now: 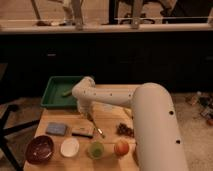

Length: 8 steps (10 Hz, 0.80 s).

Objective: Place fork in purple bowl

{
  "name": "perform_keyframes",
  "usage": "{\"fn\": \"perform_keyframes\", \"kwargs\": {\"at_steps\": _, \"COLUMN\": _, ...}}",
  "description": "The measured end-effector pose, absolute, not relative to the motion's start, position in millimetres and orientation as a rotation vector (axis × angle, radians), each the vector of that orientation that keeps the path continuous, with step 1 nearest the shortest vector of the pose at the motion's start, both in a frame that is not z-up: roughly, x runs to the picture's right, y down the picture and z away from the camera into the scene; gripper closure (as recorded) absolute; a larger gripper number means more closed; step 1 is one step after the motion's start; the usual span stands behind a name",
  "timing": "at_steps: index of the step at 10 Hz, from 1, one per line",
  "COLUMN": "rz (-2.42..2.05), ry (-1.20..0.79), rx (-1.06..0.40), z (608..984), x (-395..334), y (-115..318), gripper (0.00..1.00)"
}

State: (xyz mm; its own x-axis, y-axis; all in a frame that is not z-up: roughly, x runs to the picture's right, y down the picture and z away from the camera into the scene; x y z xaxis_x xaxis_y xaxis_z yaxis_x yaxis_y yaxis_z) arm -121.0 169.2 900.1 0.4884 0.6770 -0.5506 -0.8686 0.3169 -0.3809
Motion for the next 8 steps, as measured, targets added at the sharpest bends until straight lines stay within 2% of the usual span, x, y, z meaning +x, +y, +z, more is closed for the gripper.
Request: {"fn": "perform_keyframes", "kwargs": {"at_steps": 8, "rz": 1.024, "ry": 0.232, "rx": -0.691, "z": 881.5, "x": -120.0, "y": 149.1, "gripper": 1.0}}
